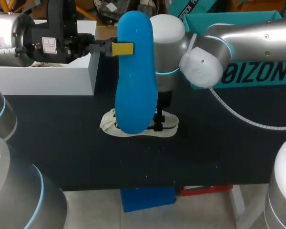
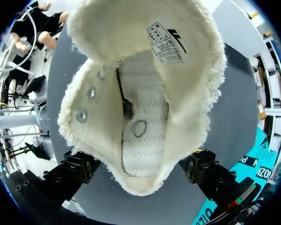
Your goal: Take the shoe out of the shoebox, open the shoe tongue, remove and reinsert the insole, then place the shoe into the shoebox
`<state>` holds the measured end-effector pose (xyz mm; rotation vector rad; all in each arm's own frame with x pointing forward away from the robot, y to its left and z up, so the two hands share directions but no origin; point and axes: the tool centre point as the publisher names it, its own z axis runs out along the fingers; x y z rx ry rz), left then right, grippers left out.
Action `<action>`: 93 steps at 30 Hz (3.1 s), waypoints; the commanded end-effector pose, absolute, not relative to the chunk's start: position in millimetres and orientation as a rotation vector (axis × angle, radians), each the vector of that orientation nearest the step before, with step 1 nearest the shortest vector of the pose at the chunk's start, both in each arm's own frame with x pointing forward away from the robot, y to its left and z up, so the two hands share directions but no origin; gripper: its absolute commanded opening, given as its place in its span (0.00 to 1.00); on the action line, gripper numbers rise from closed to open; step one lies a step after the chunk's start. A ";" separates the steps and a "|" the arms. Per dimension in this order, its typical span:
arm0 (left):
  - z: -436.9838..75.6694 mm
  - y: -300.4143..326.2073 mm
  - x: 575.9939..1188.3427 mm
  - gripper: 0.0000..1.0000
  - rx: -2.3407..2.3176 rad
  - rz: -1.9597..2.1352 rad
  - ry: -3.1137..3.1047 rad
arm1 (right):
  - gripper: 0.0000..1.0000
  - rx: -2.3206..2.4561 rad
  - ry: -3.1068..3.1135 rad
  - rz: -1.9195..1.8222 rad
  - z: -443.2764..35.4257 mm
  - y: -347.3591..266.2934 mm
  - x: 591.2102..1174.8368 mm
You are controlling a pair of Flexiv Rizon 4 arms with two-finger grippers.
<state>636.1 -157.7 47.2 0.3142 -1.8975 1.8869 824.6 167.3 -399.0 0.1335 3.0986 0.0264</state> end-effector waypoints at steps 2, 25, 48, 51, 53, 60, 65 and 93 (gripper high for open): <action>47.7 -158.6 636.3 0.00 0.317 1.884 -1.901 | 1.00 0.108 3.059 0.299 -396.7 148.1 819.8; 47.7 -158.6 636.3 0.00 0.317 1.884 -1.901 | 1.00 0.069 2.744 1.228 -400.7 138.3 828.6; 47.7 -158.6 636.3 0.00 0.317 1.884 -1.901 | 1.00 0.039 2.740 1.371 -407.8 127.7 827.9; 47.7 -158.6 636.3 0.00 0.317 1.884 -1.901 | 1.00 0.038 2.804 1.246 -401.6 125.1 829.1; 47.7 -158.6 636.3 0.00 0.317 1.884 -1.901 | 1.00 0.029 2.834 1.166 -397.0 125.9 831.2; 47.7 -158.6 636.3 0.00 0.317 1.884 -1.901 | 1.00 -0.041 3.005 0.727 -381.7 133.8 841.7; 47.7 -158.6 636.3 0.00 0.317 1.884 -1.901 | 0.76 -0.014 3.068 0.330 -374.6 139.5 848.8; 47.7 -158.6 636.3 0.00 0.317 1.884 -1.901 | 0.49 -0.008 3.094 -0.184 -395.5 196.0 863.6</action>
